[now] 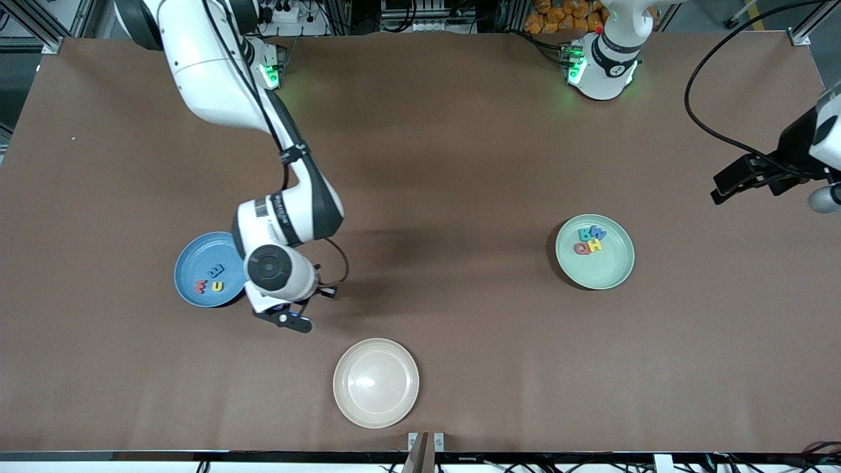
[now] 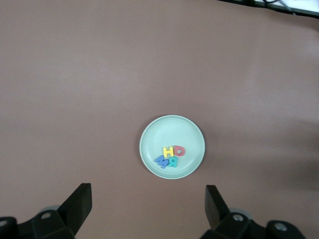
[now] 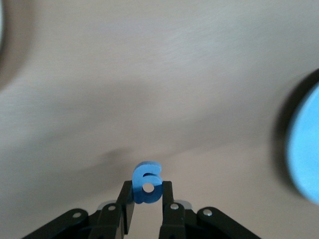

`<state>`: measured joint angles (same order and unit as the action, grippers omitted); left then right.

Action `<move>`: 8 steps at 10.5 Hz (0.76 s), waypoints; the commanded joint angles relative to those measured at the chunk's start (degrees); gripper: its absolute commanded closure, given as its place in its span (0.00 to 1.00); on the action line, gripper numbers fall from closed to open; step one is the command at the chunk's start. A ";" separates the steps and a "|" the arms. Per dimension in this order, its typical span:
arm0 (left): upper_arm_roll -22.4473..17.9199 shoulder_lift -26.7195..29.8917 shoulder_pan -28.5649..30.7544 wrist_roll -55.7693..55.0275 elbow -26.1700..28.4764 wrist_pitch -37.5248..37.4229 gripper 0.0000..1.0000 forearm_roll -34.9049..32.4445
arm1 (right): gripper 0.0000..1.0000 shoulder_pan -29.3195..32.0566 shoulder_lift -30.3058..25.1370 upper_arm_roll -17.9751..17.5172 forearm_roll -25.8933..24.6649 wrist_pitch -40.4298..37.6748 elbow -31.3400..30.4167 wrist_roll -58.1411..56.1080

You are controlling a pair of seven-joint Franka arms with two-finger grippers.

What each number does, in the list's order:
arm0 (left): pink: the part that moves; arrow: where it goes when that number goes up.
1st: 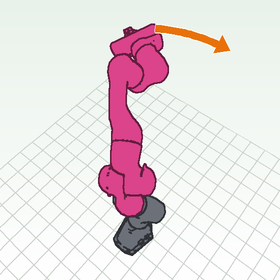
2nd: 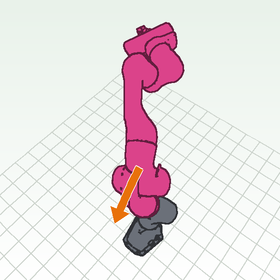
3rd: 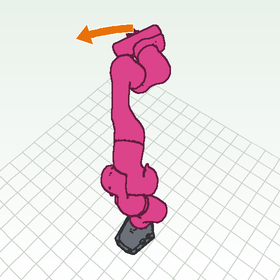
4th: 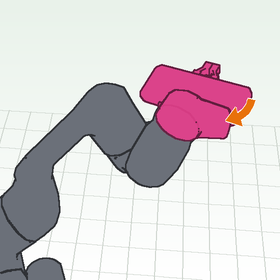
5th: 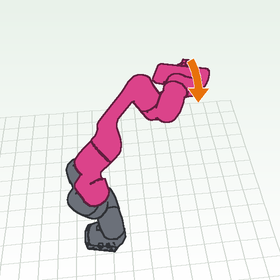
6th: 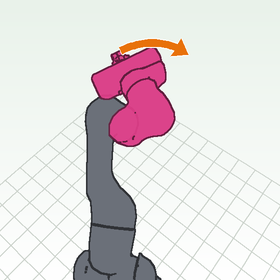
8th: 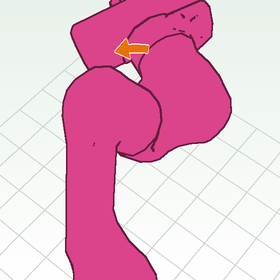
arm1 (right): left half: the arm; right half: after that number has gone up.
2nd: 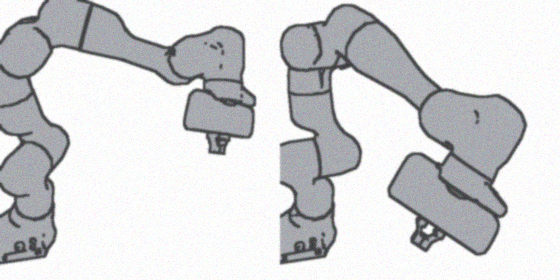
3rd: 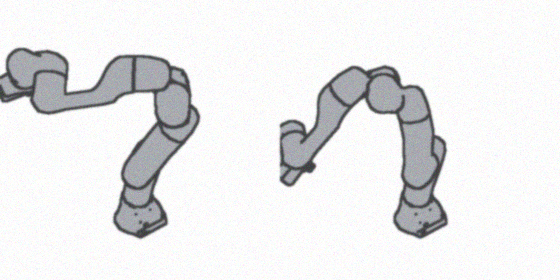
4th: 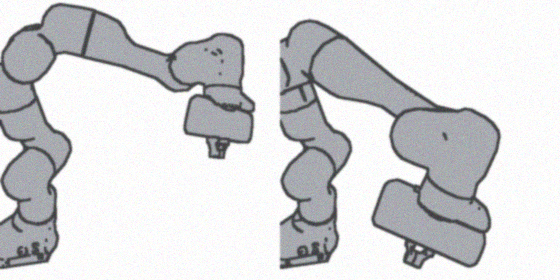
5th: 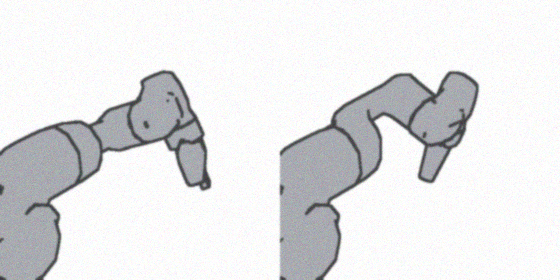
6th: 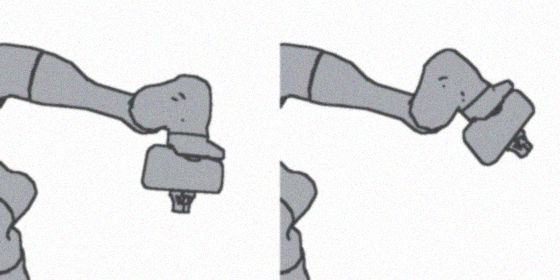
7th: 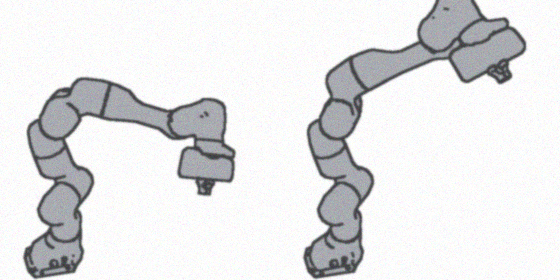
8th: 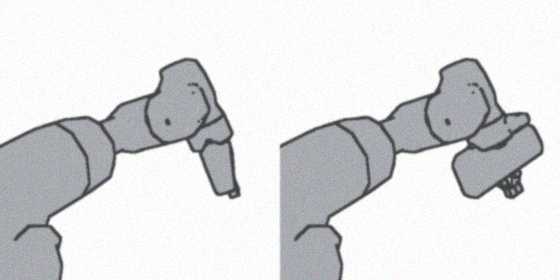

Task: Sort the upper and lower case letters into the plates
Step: 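Carry the blue g to the blue plate and release it with the right gripper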

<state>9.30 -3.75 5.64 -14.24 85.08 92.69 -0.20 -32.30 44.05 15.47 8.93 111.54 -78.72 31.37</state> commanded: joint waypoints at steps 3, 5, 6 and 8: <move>-4.11 2.51 -1.69 8.15 2.29 -0.67 0.00 2.65 | 1.00 10.90 -9.50 3.16 -0.49 0.79 -13.03 -28.67; -4.03 1.73 -1.60 8.26 1.24 -1.98 0.00 4.24 | 1.00 16.19 -9.59 3.34 -0.49 0.70 -13.30 -38.37; -3.94 1.72 -1.25 8.44 1.15 -1.99 0.00 4.50 | 0.57 16.30 -9.59 3.34 -0.49 0.87 -13.39 -38.67; -4.12 1.72 -1.07 8.09 1.14 -2.08 0.00 6.00 | 0.00 17.34 -10.99 2.90 -0.49 0.09 -13.83 -38.23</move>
<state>5.95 -3.03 4.61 -7.54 85.73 91.47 3.75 -15.11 36.25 19.45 8.81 111.64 -89.95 -7.12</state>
